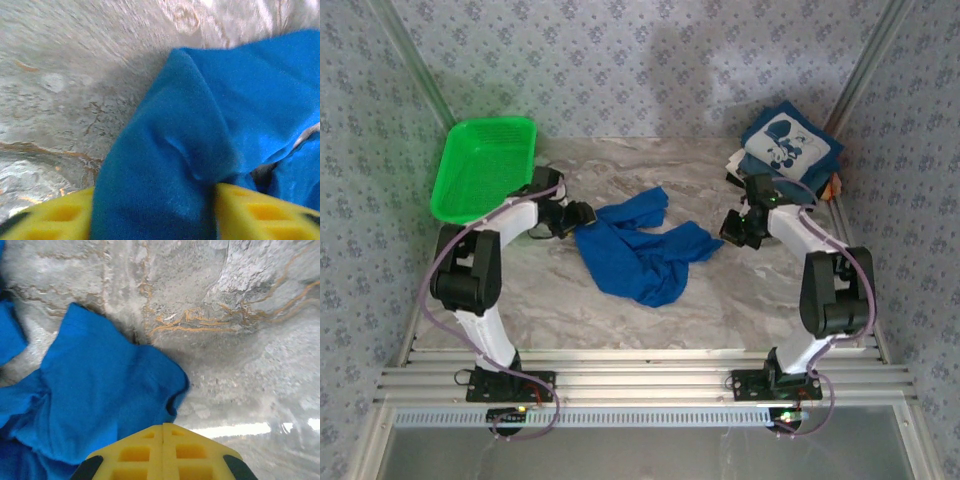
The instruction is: Fold and stack the t-shirts
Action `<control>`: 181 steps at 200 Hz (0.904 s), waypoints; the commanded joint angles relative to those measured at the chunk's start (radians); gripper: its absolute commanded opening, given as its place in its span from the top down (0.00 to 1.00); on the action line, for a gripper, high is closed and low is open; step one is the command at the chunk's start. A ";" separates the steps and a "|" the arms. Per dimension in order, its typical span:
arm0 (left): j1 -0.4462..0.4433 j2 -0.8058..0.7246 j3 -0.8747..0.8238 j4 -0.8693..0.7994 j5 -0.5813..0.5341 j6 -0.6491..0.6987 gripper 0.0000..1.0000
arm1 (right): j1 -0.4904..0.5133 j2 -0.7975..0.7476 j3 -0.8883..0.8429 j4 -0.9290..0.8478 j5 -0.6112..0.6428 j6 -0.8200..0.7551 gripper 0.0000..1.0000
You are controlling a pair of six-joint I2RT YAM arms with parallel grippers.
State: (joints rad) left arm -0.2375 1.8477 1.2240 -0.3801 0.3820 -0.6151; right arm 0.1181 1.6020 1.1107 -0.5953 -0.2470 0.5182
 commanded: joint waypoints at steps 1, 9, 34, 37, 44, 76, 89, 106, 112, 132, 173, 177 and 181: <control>-0.008 0.040 0.005 0.003 0.031 -0.004 0.77 | -0.025 -0.102 0.016 -0.118 0.035 -0.036 1.00; 0.000 0.037 -0.009 0.007 0.031 -0.018 0.86 | -0.037 -0.135 0.017 -0.144 0.046 -0.045 1.00; 0.025 -0.018 -0.066 0.006 0.025 -0.057 0.95 | -0.083 -0.242 0.020 -0.216 0.075 -0.053 1.00; 0.028 -0.029 -0.073 0.001 0.023 -0.061 0.95 | -0.088 -0.254 0.019 -0.226 0.080 -0.055 1.00; 0.031 -0.057 -0.092 -0.008 0.015 -0.073 0.96 | -0.099 -0.278 0.016 -0.246 0.092 -0.054 1.00; 0.035 -0.242 -0.228 -0.035 -0.061 -0.163 0.97 | -0.128 -0.339 -0.023 -0.289 0.153 -0.041 1.00; 0.035 -0.320 -0.299 -0.004 -0.065 -0.219 0.93 | -0.146 -0.339 -0.050 -0.268 0.127 -0.036 1.00; 0.025 -0.374 -0.365 0.036 -0.037 -0.274 0.76 | -0.147 -0.296 -0.075 -0.196 0.034 -0.044 1.00; 0.018 -0.380 -0.376 0.036 -0.028 -0.283 0.70 | -0.138 -0.262 -0.076 -0.185 -0.011 -0.057 0.90; 0.006 -0.417 -0.379 0.023 -0.039 -0.289 0.51 | -0.084 -0.136 -0.058 -0.171 -0.103 -0.120 0.62; -0.004 -0.346 0.014 -0.174 -0.135 -0.066 0.24 | -0.019 0.054 0.020 -0.118 -0.082 -0.121 0.45; -0.010 -0.313 0.066 -0.208 -0.136 -0.032 0.23 | -0.017 0.067 0.027 -0.114 -0.078 -0.119 0.44; -0.017 -0.278 0.123 -0.241 -0.145 -0.001 0.23 | -0.014 0.078 0.031 -0.111 -0.075 -0.118 0.43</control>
State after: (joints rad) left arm -0.2329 1.4715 1.0512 -0.5079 0.2832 -0.7971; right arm 0.0944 1.6222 1.0782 -0.7334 -0.3088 0.4164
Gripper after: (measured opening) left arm 0.759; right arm 0.546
